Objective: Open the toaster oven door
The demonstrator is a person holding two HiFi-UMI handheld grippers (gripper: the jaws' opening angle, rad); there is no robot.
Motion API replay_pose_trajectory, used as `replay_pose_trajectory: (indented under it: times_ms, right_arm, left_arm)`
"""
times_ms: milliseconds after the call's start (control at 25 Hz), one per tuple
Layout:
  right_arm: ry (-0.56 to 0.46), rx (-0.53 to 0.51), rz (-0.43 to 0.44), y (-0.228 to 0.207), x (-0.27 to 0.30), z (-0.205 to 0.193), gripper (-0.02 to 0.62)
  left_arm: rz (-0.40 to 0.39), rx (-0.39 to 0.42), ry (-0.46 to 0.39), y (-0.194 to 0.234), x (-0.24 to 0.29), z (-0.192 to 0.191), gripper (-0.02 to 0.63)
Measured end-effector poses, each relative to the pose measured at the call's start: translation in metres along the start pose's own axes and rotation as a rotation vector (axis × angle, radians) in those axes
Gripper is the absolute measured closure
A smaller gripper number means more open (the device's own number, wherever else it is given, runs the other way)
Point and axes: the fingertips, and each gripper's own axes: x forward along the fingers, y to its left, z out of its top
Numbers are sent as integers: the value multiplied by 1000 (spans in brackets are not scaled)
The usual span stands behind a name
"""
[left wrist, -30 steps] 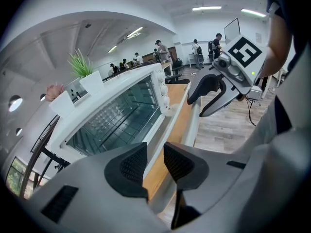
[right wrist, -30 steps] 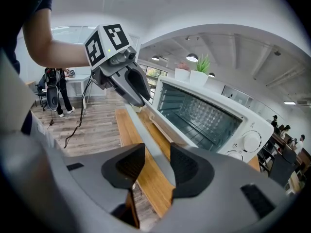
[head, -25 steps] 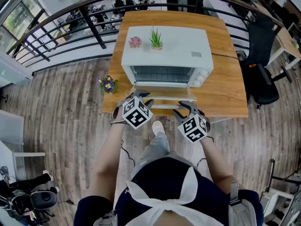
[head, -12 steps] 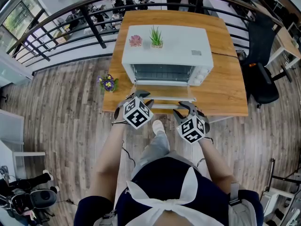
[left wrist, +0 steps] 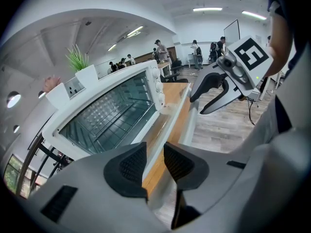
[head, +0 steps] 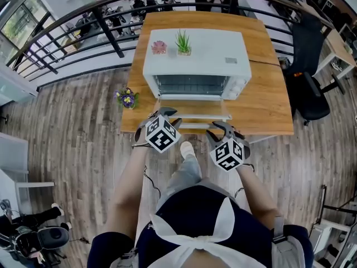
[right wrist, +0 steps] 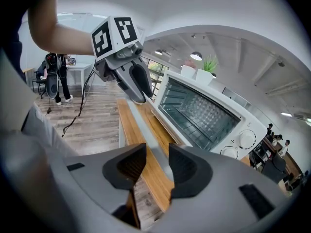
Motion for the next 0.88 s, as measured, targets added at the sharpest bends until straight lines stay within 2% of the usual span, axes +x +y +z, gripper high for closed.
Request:
replay_pose_trajectory:
  times_ms: [320, 600, 800, 880]
  right_arm:
    - [-82, 16, -64, -11, -18, 13, 488]
    - [-27, -28, -71, -14, -12, 3, 489]
    - [-24, -45, -80, -15, -12, 1, 528]
    - [-20, -51, -81, -15, -12, 1, 525]
  left_arm:
    - [-15, -5, 6, -10, 4, -8, 486]
    - [-16, -11, 7, -15, 5, -13, 485]
    - [-13, -13, 9, -18, 6, -15, 485]
    - [-10, -15, 8, -18, 6, -15, 485]
